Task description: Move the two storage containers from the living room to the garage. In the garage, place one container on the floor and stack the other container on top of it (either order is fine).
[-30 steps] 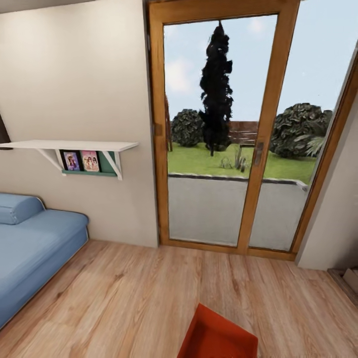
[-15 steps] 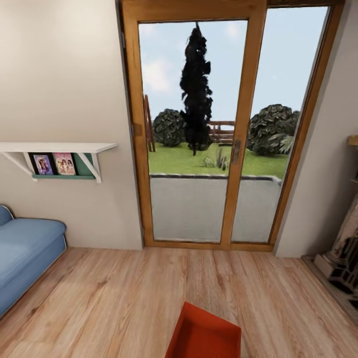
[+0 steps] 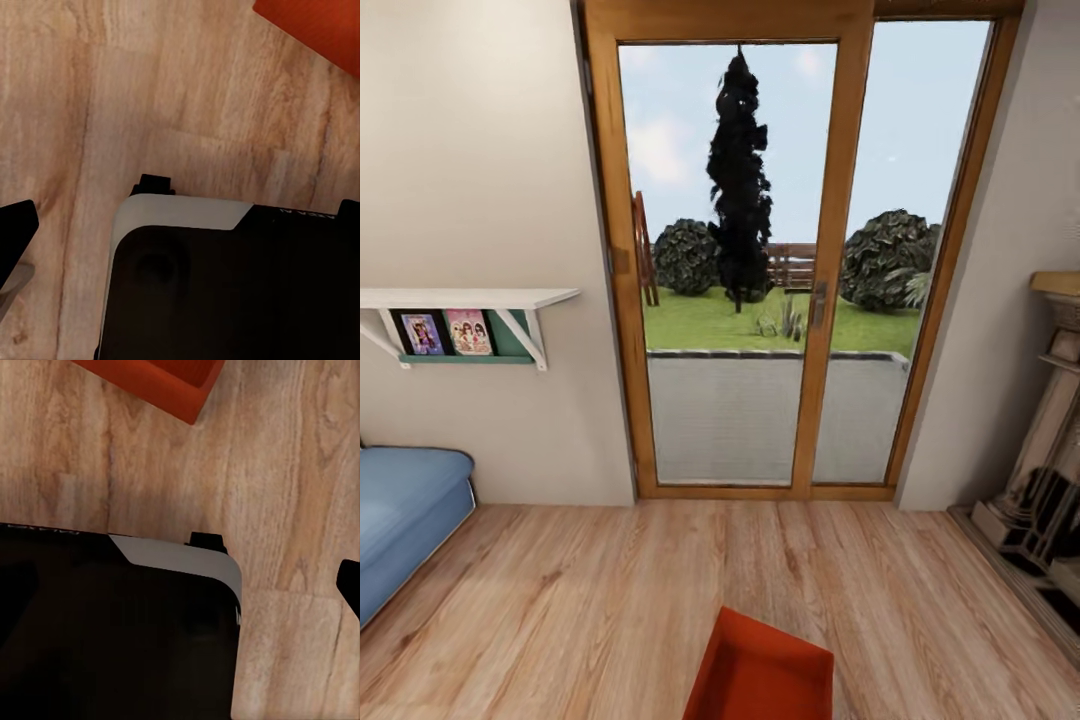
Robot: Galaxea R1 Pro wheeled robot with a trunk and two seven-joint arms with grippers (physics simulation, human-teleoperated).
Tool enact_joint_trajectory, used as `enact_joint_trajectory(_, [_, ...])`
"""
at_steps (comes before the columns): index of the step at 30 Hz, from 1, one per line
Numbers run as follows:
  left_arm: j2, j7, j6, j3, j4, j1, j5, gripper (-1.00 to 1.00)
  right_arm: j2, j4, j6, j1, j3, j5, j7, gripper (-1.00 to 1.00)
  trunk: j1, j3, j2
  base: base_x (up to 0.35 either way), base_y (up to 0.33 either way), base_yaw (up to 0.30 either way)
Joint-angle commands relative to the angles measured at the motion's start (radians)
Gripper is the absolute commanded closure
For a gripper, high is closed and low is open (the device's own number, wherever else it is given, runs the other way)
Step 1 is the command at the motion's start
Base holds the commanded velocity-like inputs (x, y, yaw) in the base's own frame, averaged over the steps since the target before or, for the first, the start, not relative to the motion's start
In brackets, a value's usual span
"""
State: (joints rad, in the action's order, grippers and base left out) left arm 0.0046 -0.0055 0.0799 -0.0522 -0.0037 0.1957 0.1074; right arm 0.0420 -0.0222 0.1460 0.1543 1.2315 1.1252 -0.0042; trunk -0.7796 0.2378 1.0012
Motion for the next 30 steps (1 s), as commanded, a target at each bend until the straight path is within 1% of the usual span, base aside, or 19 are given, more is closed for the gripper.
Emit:
enact_joint_trajectory(1, [0.000,-0.001,0.003,-0.004,0.001,0.001,0.006,-1.00,0.001,-0.002,0.003,0.001,0.008,0.007,0.000,-1.00,0.000,0.001,0.001,0.000,0.000,-0.158])
enact_joint_trajectory(10, [0.000,0.000,0.003,-0.005,0.001,0.001,0.006,-1.00,0.001,-0.002,0.003,0.001,0.007,0.007,0.000,-1.00,0.000,0.001,0.001,0.011,0.003,-0.189])
enact_joint_trajectory(22, [0.000,-0.002,0.001,-0.004,0.001,0.001,0.006,-1.00,0.001,-0.002,0.003,0.001,0.007,0.007,0.000,-1.00,0.000,0.001,0.001,0.251,0.146,-0.008])
enact_joint_trajectory(25, [0.000,-0.001,0.002,-0.004,0.001,0.001,0.006,-1.00,0.001,-0.002,0.003,0.001,0.007,0.008,0.000,-1.00,0.000,0.001,0.001,0.069,0.036,-0.049])
enact_joint_trajectory(30, [0.000,-0.001,0.002,-0.005,0.001,0.001,0.006,-1.00,0.001,-0.002,0.003,0.001,0.005,0.010,0.000,-1.00,0.000,0.001,0.001,0.010,0.005,-0.202])
